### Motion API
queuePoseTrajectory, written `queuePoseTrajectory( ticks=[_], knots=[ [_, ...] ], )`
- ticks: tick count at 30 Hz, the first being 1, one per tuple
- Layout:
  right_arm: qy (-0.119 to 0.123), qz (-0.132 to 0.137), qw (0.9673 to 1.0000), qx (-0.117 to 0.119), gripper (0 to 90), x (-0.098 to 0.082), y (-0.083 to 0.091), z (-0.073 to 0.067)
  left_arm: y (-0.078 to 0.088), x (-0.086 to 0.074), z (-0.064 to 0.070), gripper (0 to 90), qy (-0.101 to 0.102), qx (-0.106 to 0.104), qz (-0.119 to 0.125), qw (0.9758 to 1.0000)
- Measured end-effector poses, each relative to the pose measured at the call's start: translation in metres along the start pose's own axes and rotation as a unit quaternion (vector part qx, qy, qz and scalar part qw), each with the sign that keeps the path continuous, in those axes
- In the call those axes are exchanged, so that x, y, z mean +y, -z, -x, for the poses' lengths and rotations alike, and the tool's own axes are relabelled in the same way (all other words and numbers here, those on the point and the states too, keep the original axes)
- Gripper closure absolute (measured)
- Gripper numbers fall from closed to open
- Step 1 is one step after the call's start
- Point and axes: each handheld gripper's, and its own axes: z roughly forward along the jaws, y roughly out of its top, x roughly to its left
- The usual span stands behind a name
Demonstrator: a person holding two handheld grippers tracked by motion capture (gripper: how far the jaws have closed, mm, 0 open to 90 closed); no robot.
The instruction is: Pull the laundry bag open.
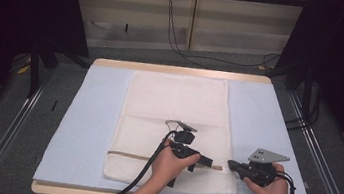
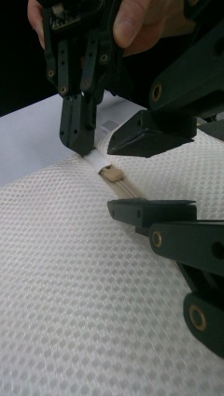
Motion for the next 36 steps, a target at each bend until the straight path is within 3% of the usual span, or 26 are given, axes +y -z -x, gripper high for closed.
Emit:
queuePoseTrajectory(
  ticks=[1, 7, 17, 21, 25, 28, 29, 36],
  knots=[
    [-0.002, -0.001, 1.0000, 0.001, 90.0, 0.000, -0.001, 0.000, -0.001, 0.001, 0.000, 66.6, -0.002, 0.008, -0.003, 1.0000],
    [-0.008, -0.009, 0.9999, 0.005, 90.0, -0.001, -0.003, 0.001, -0.012, 0.002, 0.004, 67.8, 0.004, -0.002, -0.019, 0.9998],
    [-0.005, -0.011, 0.9999, 0.006, 90.0, -0.002, -0.004, 0.000, -0.027, 0.005, 0.003, 75.0, 0.037, 0.003, -0.019, 0.9991],
    [-0.004, -0.013, 0.9999, 0.006, 90.0, -0.002, -0.005, -0.001, -0.033, 0.005, 0.005, 76.5, 0.036, 0.010, -0.017, 0.9991],
    [-0.003, -0.014, 0.9999, 0.003, 90.0, -0.002, -0.005, -0.001, -0.040, 0.005, 0.006, 79.3, 0.048, -0.007, -0.018, 0.9987],
    [-0.003, -0.013, 0.9999, 0.004, 90.0, -0.002, -0.005, -0.001, -0.040, 0.006, 0.005, 84.9, 0.046, 0.006, -0.022, 0.9987],
    [-0.007, -0.014, 0.9999, 0.005, 90.0, -0.003, -0.006, 0.000, -0.040, 0.006, 0.005, 86.5, 0.050, 0.001, -0.022, 0.9985],
    [0.000, -0.018, 0.9998, 0.001, 90.0, -0.003, -0.006, -0.002, -0.035, 0.009, 0.004, 87.4, 0.050, 0.010, -0.036, 0.9980]
  ],
)
